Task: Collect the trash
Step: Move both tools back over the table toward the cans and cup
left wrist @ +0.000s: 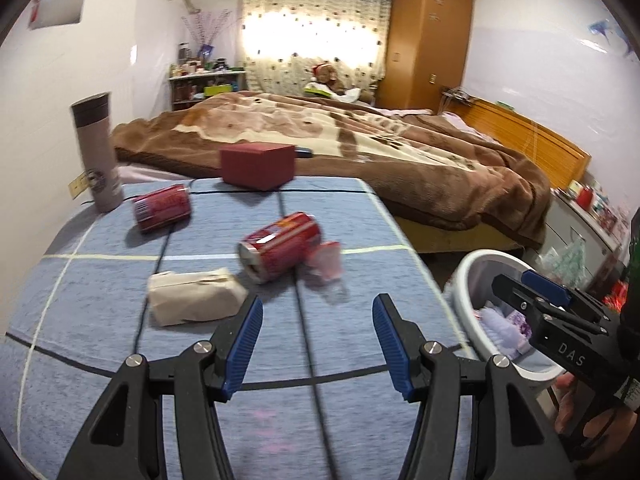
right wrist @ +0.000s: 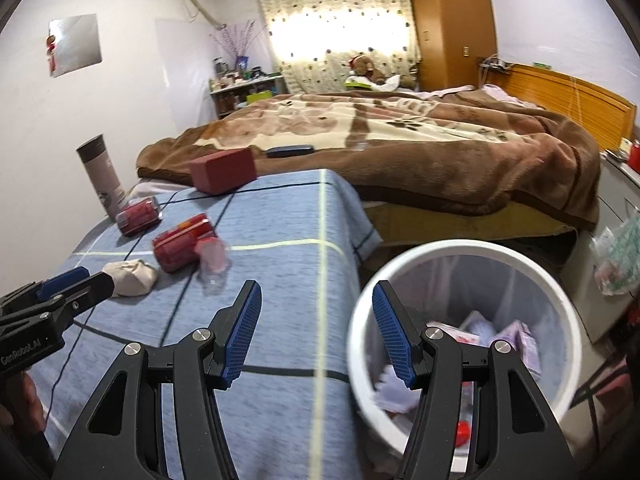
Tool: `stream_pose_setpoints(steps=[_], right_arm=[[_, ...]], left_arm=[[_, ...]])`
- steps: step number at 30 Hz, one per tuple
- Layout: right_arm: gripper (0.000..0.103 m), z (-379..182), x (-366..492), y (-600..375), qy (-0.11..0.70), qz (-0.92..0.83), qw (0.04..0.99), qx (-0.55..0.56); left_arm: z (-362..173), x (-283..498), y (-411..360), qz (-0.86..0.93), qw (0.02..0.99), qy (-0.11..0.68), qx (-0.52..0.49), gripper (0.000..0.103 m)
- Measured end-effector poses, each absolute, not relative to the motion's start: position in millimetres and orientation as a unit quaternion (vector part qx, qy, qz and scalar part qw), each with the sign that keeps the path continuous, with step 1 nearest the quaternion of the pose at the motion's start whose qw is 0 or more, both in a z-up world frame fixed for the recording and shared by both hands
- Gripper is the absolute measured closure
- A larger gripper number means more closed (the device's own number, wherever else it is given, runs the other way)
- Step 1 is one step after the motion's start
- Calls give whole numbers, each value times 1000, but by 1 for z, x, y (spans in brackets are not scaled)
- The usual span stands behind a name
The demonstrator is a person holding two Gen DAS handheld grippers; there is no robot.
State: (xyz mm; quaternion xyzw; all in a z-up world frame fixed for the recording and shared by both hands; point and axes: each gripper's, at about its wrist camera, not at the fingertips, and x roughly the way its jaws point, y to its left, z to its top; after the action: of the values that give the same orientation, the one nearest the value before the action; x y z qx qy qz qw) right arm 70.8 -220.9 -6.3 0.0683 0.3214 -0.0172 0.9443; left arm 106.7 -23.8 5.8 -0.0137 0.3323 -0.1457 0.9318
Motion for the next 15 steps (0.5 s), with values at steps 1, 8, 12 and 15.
stream_pose_setpoints(steps=[1,8,12,15], right_arm=[[44,-7,74,-217,323,-12,944,68],[44,-10,95,-192,337,15,940,47],[44,-11,106,-177,346,28,937,30],[44,-15,119,-172,365,43,929,49]], left_arm=[[5,108,-18,-141,932,332,-15,43],[-3,122,20,-111,933,343,-27,43],[-8,128,38,-95,932,348,-27,43],[-13,135,52,-86,931,355,-26,41]])
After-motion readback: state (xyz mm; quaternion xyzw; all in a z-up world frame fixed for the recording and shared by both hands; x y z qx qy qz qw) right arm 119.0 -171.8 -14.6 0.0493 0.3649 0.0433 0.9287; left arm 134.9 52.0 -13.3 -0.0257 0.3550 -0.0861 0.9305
